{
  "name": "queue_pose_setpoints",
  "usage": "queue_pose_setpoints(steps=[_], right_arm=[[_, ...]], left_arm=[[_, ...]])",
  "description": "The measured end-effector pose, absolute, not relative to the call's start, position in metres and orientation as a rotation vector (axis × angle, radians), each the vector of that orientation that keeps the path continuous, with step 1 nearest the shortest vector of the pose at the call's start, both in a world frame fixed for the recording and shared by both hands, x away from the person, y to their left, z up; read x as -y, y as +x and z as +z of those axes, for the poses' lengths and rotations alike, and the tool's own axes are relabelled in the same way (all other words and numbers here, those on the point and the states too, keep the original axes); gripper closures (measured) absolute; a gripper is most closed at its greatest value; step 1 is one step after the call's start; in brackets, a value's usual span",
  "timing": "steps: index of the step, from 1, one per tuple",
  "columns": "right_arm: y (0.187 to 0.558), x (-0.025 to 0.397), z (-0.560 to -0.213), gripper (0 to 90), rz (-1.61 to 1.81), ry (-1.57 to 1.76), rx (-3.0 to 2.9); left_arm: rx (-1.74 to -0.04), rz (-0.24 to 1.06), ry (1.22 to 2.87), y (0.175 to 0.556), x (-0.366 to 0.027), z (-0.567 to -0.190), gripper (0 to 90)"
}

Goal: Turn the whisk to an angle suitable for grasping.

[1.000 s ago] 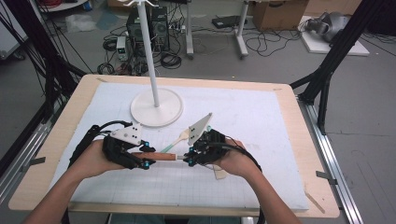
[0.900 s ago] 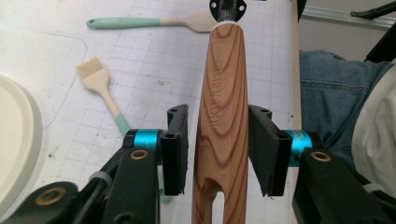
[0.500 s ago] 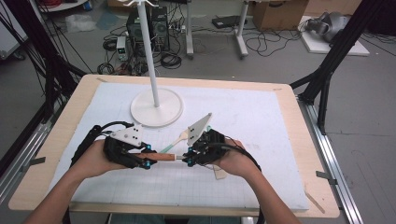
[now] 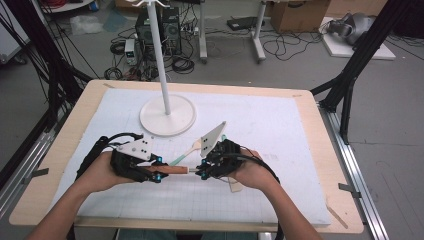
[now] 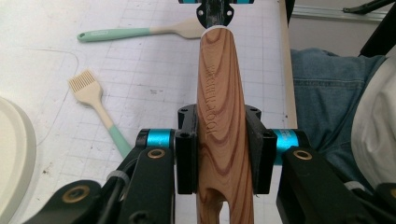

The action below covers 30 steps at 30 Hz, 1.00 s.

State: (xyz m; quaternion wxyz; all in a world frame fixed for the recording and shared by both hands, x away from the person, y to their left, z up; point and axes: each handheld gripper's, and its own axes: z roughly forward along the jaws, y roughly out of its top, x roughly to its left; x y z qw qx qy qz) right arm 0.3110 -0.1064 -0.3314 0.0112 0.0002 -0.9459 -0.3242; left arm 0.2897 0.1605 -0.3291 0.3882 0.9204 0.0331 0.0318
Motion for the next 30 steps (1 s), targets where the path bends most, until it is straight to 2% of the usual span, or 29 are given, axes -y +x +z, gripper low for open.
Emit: queue_pose_setpoints(steps=[7,23,27,29,30], right_arm=[[0.3097,0.1060,-0.3303,82.2,-1.022,0.017,2.973],[0.3123,0.1045,-0.3324,79.3,-0.997,0.003,2.948],[0.3135,0.1035,-0.3317,76.8,-0.996,0.008,2.950],[0.3134,0.1019,-0.3324,69.5,-1.005,-0.009,2.949],[0.3141,0.1010,-0.3329,68.9,-1.015,-0.014,2.954]], left_arm=[[-0.122,0.044,2.329,0.2917,-0.1618,-0.3293,68.2],[-0.098,0.073,2.325,0.2903,-0.1630,-0.3284,69.8],[-0.097,0.069,2.317,0.2906,-0.1635,-0.3281,70.0],[-0.097,0.075,2.318,0.2907,-0.1639,-0.3274,70.0],[-0.091,0.072,2.312,0.2905,-0.1640,-0.3275,70.0]])
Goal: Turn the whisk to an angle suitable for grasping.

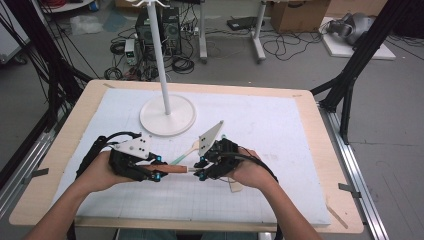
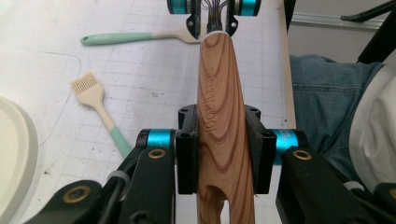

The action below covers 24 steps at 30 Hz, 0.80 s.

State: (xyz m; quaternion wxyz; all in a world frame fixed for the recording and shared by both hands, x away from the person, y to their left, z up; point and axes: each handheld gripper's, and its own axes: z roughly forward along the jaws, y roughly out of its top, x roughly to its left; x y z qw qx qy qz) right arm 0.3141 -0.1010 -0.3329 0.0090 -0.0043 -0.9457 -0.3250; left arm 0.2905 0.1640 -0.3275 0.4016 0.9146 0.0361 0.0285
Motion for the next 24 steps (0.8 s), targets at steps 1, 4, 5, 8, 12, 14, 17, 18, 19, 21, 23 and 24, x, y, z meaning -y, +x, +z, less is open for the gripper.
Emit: queue_pose_setpoints(steps=[1,4,5,8,12,14,17,18,19,21,23,24], right_arm=[[0.314,0.100,-0.333,66.3,-1.007,-0.014,2.953],[0.313,0.096,-0.333,61.1,-1.013,-0.017,2.974],[0.312,0.094,-0.332,60.5,-1.019,-0.011,2.982],[0.310,0.086,-0.329,59.7,-1.025,0.014,3.006],[0.308,0.079,-0.325,59.9,-1.066,0.025,3.018],[0.307,0.075,-0.324,60.2,-1.066,0.037,3.035],[0.306,0.070,-0.326,61.9,-1.055,0.050,3.057],[0.306,0.069,-0.326,62.5,-1.054,0.057,3.062],[0.306,0.069,-0.327,64.0,-1.050,0.051,3.064],[0.306,0.068,-0.327,69.9,-1.047,0.072,3.076],[0.307,0.068,-0.326,70.8,-1.049,0.070,3.074],[0.307,0.068,-0.326,71.1,-1.039,0.070,3.066]], left_arm=[[-0.089,0.084,2.313,0.291,-0.164,-0.327,70.0],[-0.103,0.094,2.309,0.291,-0.164,-0.327,70.0],[-0.110,0.094,2.310,0.291,-0.164,-0.327,70.0],[-0.112,0.106,2.322,0.292,-0.163,-0.328,70.0],[-0.120,0.107,2.325,0.293,-0.161,-0.327,70.0],[-0.132,0.105,2.321,0.293,-0.161,-0.326,70.0],[-0.133,0.106,2.314,0.294,-0.160,-0.324,70.0],[-0.128,0.103,2.317,0.295,-0.160,-0.323,70.1],[-0.132,0.103,2.311,0.295,-0.159,-0.323,70.0],[-0.134,0.102,2.307,0.295,-0.159,-0.322,70.1],[-0.131,0.096,2.305,0.295,-0.159,-0.322,70.0],[-0.127,0.097,2.307,0.295,-0.159,-0.323,69.9]])
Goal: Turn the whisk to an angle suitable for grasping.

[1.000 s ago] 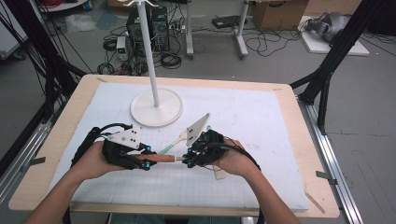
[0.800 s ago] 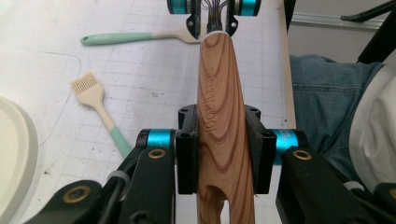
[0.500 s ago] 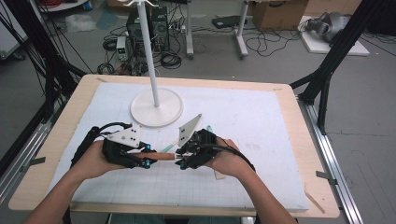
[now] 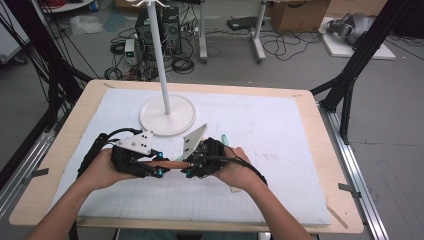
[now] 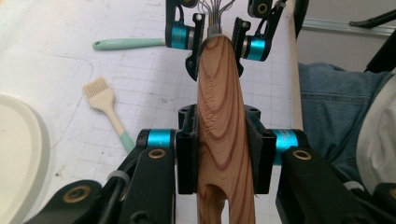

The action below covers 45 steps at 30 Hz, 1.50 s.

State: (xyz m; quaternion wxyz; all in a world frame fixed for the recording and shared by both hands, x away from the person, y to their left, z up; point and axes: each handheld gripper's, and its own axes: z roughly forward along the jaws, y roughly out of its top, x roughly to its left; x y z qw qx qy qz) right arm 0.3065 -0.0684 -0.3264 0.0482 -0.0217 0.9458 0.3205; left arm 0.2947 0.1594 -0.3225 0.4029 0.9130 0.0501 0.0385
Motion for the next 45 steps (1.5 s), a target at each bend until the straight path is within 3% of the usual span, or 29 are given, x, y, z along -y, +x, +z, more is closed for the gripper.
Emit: queue_pose_setpoints(steps=[3,6,15,28,35,45], right_arm=[[0.306,0.068,-0.327,71.8,0.968,-0.075,-2.893],[0.306,0.069,-0.327,71.9,0.998,-0.061,-2.886],[0.309,0.075,-0.324,72.0,1.115,-0.021,-2.870],[0.311,0.075,-0.323,71.9,1.208,-0.024,-2.890],[0.312,0.075,-0.323,71.9,1.237,-0.054,-2.899],[0.311,0.074,-0.324,71.9,1.232,-0.048,-2.921]], left_arm=[[-0.135,0.071,2.270,0.295,-0.162,-0.323,69.1],[-0.153,0.076,2.207,0.295,-0.168,-0.320,61.3],[-0.172,0.087,2.140,0.295,-0.177,-0.314,57.4],[-0.150,0.056,2.096,0.294,-0.177,-0.312,59.9],[-0.124,0.040,2.083,0.293,-0.175,-0.312,69.3],[-0.110,0.037,2.057,0.293,-0.176,-0.310,70.0]])
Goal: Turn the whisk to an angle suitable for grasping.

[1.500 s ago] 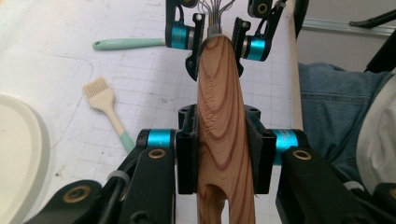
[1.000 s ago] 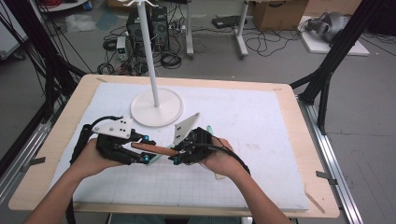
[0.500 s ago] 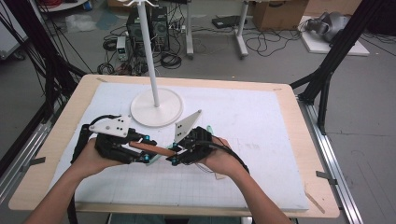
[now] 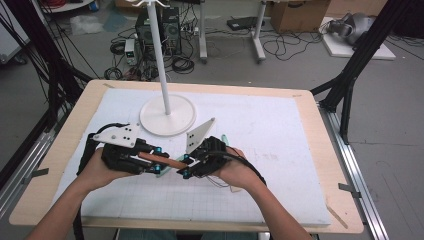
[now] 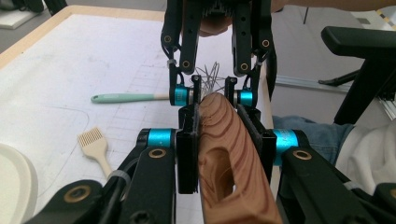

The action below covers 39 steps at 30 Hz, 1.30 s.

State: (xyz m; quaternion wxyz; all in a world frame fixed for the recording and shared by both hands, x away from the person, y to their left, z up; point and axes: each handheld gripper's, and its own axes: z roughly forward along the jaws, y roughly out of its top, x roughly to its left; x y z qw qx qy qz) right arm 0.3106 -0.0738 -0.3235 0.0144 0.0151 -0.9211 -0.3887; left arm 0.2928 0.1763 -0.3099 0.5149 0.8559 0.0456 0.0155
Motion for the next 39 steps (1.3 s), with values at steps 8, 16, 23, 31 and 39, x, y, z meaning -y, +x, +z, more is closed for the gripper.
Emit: queue_pose_setpoints(steps=[8,16,23,31,39], right_arm=[[0.311,0.072,-0.323,71.8,-1.236,0.040,2.869],[0.312,0.072,-0.319,72.0,-1.274,0.009,2.874],[0.314,0.072,-0.319,71.3,-1.302,-0.041,2.884],[0.311,0.065,-0.319,72.3,-1.295,-0.037,2.941],[0.314,0.066,-0.312,73.3,-1.355,-0.040,2.895]], left_arm=[[-0.131,0.033,2.020,0.293,-0.177,-0.308,70.2],[-0.159,0.043,1.982,0.296,-0.179,-0.304,70.1],[-0.196,0.058,1.970,0.296,-0.178,-0.302,70.2],[-0.218,0.077,1.963,0.297,-0.178,-0.299,70.2],[-0.222,0.083,1.909,0.297,-0.177,-0.293,69.7]])
